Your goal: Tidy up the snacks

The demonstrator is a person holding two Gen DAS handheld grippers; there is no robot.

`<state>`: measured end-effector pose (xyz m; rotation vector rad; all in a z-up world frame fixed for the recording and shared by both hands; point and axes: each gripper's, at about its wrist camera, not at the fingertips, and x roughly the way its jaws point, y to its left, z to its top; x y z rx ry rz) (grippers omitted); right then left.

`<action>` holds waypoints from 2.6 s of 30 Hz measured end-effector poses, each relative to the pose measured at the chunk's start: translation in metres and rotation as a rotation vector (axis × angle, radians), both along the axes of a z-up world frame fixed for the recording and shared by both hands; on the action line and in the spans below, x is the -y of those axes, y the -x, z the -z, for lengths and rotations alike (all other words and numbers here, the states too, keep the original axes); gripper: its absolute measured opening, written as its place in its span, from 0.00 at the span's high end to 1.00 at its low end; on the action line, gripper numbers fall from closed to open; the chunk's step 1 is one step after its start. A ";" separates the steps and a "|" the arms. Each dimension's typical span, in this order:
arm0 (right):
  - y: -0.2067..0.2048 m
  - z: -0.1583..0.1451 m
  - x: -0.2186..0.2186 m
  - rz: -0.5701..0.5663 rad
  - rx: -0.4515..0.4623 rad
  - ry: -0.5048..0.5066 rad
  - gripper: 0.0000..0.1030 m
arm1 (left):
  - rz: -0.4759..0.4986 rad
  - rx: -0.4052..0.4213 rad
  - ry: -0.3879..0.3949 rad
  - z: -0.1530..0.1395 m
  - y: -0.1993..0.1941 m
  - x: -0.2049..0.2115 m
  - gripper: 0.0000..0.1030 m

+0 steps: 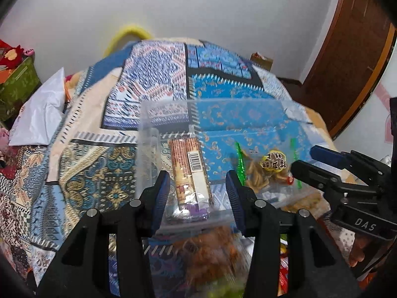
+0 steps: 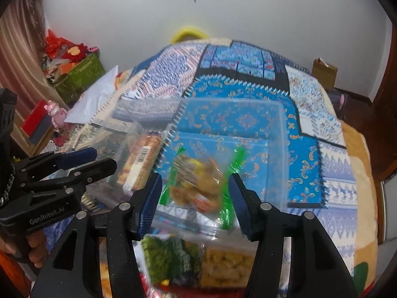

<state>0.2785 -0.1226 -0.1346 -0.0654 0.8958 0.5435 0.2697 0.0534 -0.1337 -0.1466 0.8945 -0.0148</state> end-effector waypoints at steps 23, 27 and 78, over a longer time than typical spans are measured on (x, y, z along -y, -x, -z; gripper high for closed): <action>0.138 -0.037 0.036 -0.040 0.142 -0.059 0.31 | -0.096 0.041 -0.064 -0.024 0.169 -0.032 0.31; 0.153 -0.016 0.031 -0.057 0.098 -0.043 0.31 | -0.111 -0.028 -0.041 0.001 0.186 -0.038 0.31; 0.158 0.061 -0.005 -0.221 -0.210 -0.037 0.48 | -0.182 -0.030 -0.008 0.047 0.174 -0.053 0.32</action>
